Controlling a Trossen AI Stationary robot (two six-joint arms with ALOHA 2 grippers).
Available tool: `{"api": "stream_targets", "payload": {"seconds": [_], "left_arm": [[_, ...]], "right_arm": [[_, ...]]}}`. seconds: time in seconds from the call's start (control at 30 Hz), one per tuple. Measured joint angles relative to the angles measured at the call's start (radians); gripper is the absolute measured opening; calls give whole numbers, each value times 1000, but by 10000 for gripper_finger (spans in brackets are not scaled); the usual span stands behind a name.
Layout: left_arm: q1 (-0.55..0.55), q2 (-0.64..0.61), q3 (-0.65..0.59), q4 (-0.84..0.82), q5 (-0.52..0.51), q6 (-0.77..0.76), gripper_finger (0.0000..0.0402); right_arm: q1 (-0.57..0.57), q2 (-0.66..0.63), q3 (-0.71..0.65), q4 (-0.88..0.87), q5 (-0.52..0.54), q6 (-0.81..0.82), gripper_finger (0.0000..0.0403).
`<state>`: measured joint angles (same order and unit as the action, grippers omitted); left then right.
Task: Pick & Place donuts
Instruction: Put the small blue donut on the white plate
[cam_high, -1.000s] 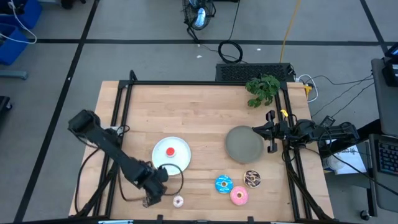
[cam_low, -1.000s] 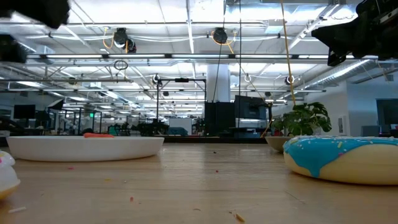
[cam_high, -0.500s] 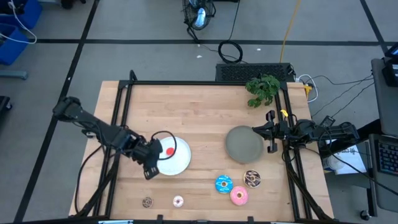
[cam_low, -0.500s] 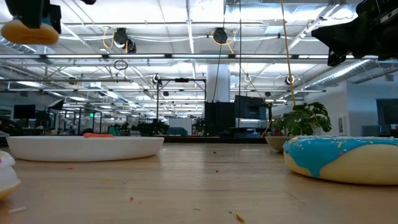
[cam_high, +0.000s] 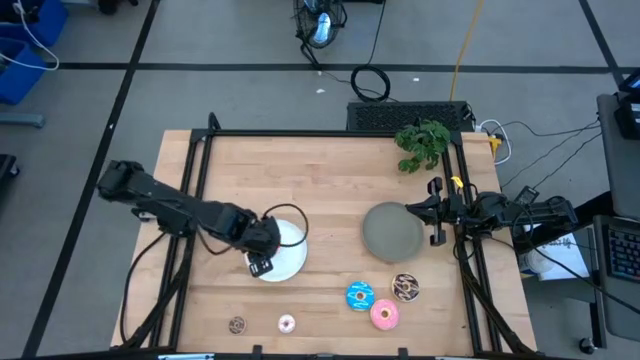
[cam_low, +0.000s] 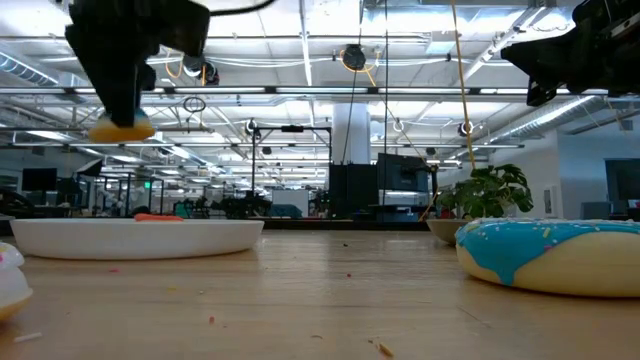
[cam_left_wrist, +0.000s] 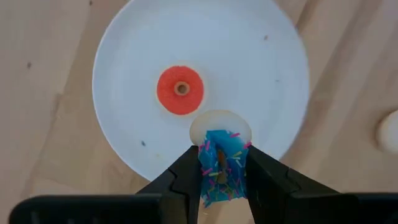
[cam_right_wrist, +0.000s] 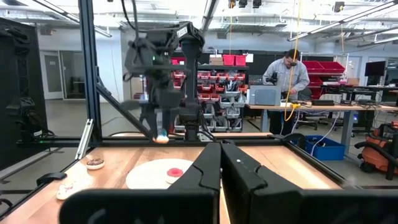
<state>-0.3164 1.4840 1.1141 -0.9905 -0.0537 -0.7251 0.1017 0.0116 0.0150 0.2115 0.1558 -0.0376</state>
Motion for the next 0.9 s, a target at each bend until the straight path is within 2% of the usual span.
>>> {"api": "stream_targets", "payload": {"seconds": [0.43,0.67,0.9], "left_arm": [[-4,269,0,37,52,162,108],[-33,284,0,102,79,197,108],[-53,284,0,98,30,222,117]], "right_arm": [[0,0,0,-2,0,0,0],[0,0,0,-4,0,0,0],[0,0,0,-5,0,0,0]]}}
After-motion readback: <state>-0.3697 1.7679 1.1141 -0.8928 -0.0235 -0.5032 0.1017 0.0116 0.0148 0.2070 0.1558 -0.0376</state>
